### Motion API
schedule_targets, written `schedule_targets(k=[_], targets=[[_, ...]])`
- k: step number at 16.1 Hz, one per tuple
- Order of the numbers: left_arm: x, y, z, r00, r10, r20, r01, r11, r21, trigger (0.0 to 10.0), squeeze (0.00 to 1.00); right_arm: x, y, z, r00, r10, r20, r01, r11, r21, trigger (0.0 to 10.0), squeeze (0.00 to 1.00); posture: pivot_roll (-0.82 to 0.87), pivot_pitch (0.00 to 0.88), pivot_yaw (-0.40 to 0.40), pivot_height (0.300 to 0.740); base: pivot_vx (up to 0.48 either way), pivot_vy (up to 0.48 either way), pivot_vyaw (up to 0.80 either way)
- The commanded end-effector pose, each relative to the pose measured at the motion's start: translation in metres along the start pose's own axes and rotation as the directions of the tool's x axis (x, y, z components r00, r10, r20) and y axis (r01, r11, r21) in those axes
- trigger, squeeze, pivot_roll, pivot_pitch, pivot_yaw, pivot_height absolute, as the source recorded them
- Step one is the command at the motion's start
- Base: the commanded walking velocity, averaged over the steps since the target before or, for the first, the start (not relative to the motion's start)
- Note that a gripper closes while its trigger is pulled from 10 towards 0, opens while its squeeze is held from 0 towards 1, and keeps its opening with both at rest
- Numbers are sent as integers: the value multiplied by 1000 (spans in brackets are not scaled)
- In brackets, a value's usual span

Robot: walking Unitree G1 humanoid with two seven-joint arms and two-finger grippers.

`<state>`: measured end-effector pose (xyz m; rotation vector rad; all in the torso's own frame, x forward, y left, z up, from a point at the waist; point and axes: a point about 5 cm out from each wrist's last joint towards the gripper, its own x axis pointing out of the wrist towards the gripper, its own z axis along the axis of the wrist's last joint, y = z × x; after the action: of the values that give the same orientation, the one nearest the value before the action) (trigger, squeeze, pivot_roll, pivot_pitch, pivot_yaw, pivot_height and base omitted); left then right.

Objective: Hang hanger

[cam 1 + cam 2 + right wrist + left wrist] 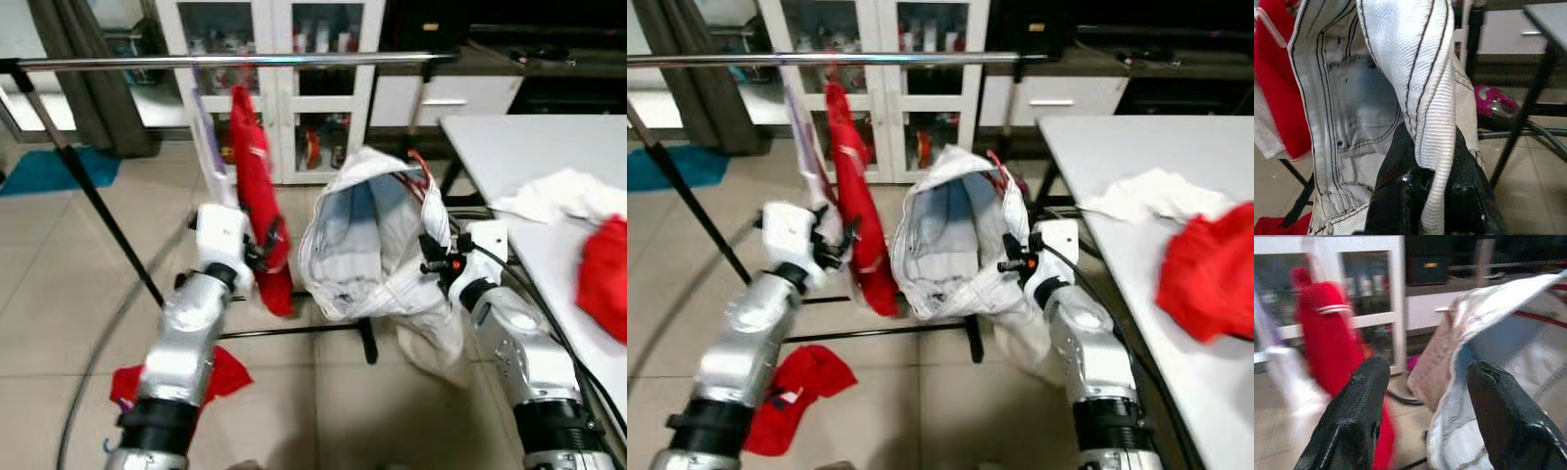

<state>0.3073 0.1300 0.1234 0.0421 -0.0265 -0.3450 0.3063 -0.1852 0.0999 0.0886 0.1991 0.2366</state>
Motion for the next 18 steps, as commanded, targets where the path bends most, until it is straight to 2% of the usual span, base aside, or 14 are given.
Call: schedule_targets(k=[1,5,7,14,15,16,18], targets=[[-1,4,3,1000,-1,18,1,1000,4,10000,0,3,-1,17,995,-44,84,44,999,-3,10000,0,-79,0,4,740,300,0,0],[1,5,5,1000,-3,24,3,1000,2,10000,0,5,-2,15,992,-97,85,97,995,0,10000,0,-79,0,11,740,380,0,508],[3,5,6,1000,-8,27,7,1000,3,10000,0,6,0,17,992,-83,94,81,996,27,10000,0,-79,0,14,740,428,0,0],[4,7,7,1000,-7,25,7,1000,4,10000,0,9,2,19,991,-82,103,81,997,16,10000,0,-76,0,15,740,454,0,0],[4,8,8,1000,-5,26,5,1000,3,10000,0,10,4,20,993,-75,90,79,996,-47,10000,0,-74,0,12,740,472,0,538],[4,8,8,1000,-4,27,4,1000,3,10000,0,11,4,20,993,-75,88,82,994,-74,10000,0,-74,0,12,740,472,0,800],[3,8,8,1000,-6,26,6,1000,4,10000,0,12,4,22,991,-81,108,85,996,-38,10000,0,-69,0,9,740,472,0,400]])
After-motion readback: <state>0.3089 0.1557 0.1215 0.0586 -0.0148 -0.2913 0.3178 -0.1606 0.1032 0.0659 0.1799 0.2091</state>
